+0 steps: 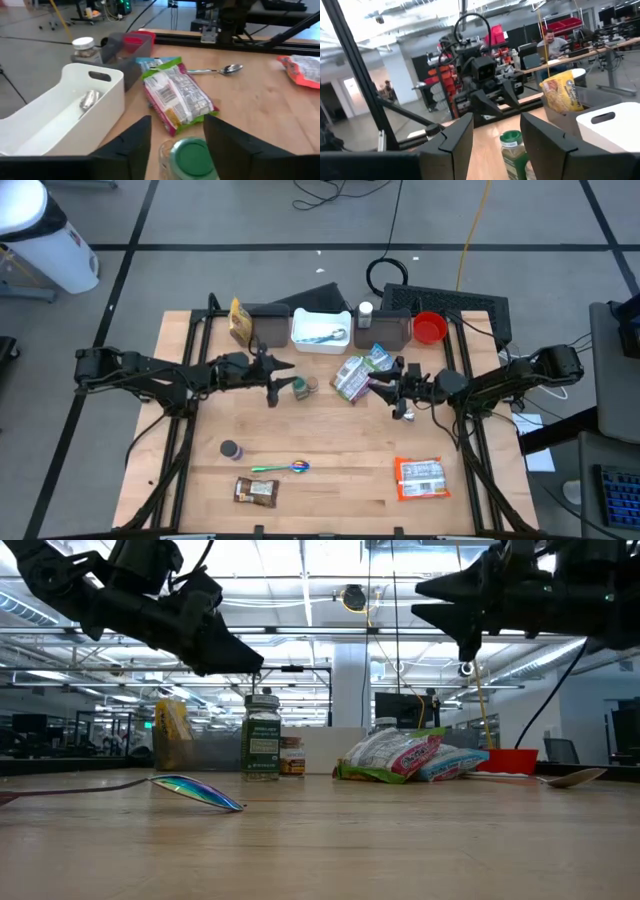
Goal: Pick & Place Food Item
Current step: Put the green seasoning bottle into the right black bin
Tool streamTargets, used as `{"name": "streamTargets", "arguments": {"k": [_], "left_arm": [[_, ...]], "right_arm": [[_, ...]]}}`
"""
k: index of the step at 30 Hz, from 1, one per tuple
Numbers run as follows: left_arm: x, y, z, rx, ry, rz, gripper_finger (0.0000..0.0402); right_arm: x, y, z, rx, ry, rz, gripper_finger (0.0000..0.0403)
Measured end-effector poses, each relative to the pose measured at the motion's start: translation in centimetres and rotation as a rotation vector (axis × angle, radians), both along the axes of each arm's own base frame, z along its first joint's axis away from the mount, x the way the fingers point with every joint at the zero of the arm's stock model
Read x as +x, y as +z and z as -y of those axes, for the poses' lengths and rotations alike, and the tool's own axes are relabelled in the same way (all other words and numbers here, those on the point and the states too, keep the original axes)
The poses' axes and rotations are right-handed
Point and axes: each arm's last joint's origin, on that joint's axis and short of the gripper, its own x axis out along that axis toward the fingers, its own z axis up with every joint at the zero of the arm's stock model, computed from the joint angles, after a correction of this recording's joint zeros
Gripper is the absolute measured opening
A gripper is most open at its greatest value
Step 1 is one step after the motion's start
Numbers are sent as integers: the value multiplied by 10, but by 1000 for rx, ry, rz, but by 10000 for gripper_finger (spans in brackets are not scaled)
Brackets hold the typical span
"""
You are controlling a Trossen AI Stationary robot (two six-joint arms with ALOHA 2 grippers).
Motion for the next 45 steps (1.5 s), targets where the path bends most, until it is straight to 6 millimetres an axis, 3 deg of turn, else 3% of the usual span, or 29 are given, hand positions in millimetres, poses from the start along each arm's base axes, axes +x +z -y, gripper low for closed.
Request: {"name": "streamTargets", "arguments": {"k": [7, 14, 24, 32, 45], "left_arm": [[1, 0, 8, 14, -41, -1, 239], [-2, 9, 17, 6, -63, 39, 241], [-5, -6, 31, -9, -17, -107, 241], [-7, -9, 31, -27, 27, -133, 241], [0, -35, 19, -77, 133, -243, 241]], "right_arm": [[3, 3, 0, -18, -4, 2, 155], [3, 5, 2, -13, -13, 7, 155], [4, 4, 2, -12, -15, -1, 155], [4, 4, 2, -11, -15, -1, 155], [3, 4, 2, -14, -16, -2, 155]]}}
